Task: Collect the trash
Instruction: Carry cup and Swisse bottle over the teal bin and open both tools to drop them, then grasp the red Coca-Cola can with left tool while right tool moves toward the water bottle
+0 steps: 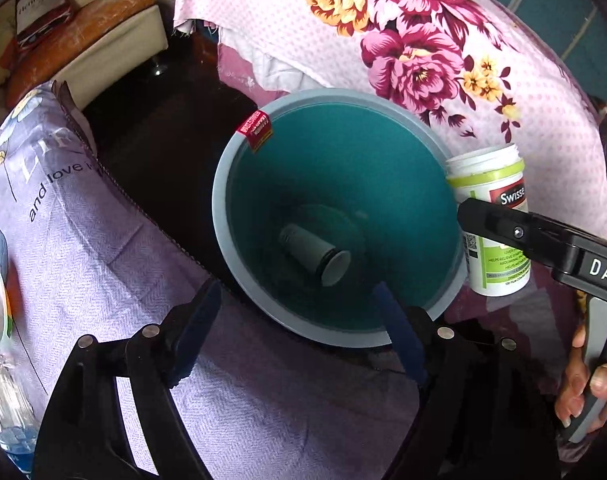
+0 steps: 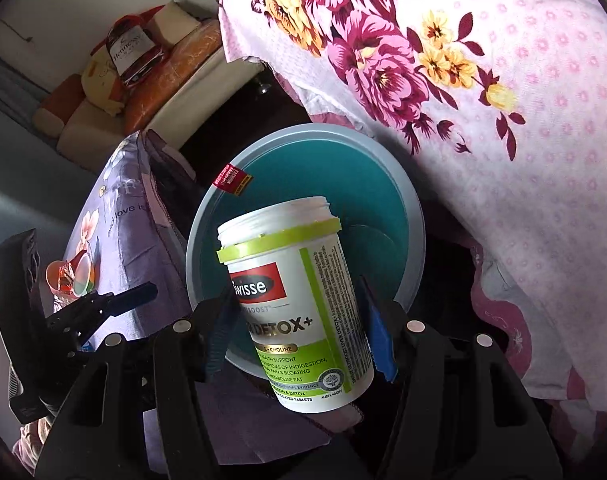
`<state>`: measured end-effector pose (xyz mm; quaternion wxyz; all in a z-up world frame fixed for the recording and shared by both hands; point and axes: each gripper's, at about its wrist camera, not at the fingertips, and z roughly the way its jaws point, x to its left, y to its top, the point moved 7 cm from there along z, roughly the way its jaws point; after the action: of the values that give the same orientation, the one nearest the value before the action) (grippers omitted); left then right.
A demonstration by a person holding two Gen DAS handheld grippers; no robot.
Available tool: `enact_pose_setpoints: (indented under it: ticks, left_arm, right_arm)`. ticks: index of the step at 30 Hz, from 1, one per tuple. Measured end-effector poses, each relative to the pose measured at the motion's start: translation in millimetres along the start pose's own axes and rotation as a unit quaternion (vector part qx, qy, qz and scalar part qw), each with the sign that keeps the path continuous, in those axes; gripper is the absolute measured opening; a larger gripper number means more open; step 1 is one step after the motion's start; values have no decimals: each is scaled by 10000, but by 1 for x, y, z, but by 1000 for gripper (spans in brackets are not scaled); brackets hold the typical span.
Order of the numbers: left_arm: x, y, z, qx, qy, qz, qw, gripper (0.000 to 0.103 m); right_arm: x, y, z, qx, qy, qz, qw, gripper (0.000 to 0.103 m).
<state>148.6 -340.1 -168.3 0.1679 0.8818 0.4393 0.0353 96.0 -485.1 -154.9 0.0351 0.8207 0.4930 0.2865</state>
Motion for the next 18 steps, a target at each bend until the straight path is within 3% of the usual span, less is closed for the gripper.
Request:
enact_pose_setpoints:
  ticks: [2,8,11,18]
  left_arm:
    - [3,-3,-5,-58,-42,-74,9999,89]
    - [14,-11,-24,-197,-171,-256,9993,91]
    - [20,-15,-36,-300,-241,-340,9987,91]
    - [34,-28,-60,-503,-291,-494,9971,91]
  right_arm:
    - [2,-1,5,64,-59,-46,10000,55]
    - [14,-5,14,208,-186,-203,9994,58]
    - [22,-5,11,152,-272,-273,9991,67]
    - [36,-10,0,130,-407,-348,9985,77]
